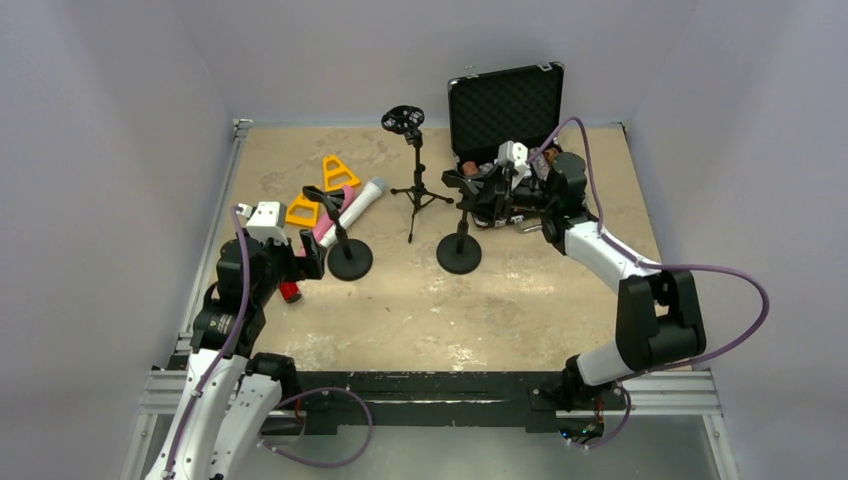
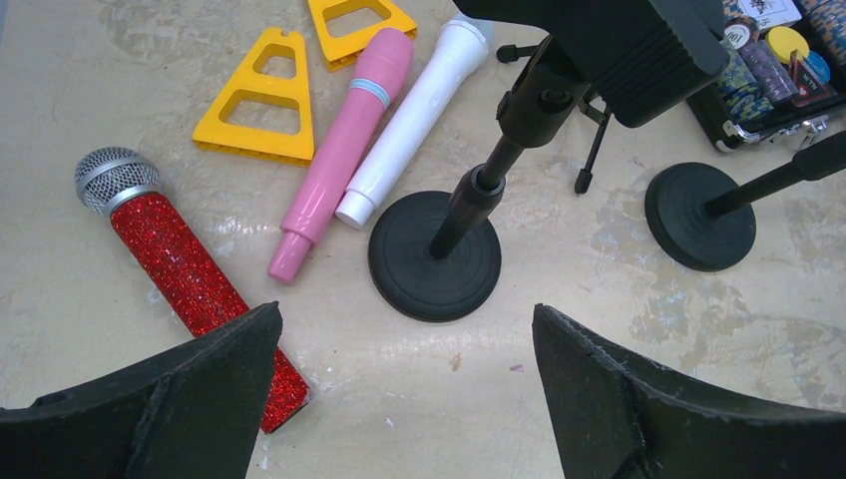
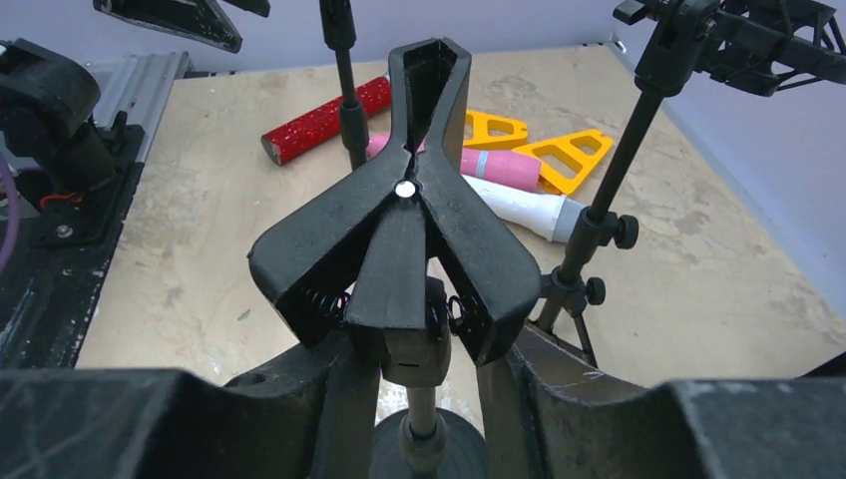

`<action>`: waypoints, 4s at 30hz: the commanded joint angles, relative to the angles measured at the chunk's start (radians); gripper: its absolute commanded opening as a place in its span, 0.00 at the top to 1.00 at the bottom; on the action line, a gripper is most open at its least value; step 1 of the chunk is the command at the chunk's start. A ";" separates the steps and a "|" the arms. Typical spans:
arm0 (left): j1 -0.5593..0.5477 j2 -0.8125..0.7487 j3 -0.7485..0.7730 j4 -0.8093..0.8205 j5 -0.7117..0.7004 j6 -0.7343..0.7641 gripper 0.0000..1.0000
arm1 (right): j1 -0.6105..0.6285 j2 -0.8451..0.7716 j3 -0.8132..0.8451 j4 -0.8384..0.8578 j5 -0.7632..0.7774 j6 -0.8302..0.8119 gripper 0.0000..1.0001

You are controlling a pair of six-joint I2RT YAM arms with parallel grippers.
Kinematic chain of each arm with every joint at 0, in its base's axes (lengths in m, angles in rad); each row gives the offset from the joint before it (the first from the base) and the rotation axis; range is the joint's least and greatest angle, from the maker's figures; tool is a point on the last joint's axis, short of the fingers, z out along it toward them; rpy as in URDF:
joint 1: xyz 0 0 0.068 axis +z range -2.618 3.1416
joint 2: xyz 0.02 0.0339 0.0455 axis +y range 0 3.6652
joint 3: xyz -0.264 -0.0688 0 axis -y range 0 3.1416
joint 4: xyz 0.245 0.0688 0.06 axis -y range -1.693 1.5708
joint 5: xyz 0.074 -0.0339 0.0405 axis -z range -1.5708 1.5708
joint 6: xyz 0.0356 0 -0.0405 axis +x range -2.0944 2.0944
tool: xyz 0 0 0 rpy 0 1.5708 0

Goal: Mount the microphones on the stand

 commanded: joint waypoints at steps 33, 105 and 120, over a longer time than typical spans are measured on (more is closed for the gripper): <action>-0.005 -0.030 0.044 0.005 -0.011 -0.040 0.01 | -0.166 -0.299 -0.041 -0.702 -0.160 -0.390 0.19; 0.418 1.289 0.623 -0.295 -0.037 -0.094 0.70 | -0.503 -0.687 -0.156 -0.851 0.004 -0.324 0.01; 0.417 1.262 0.587 -0.296 -0.034 -0.085 0.80 | -0.528 -0.702 -0.150 -0.854 -0.031 -0.319 0.01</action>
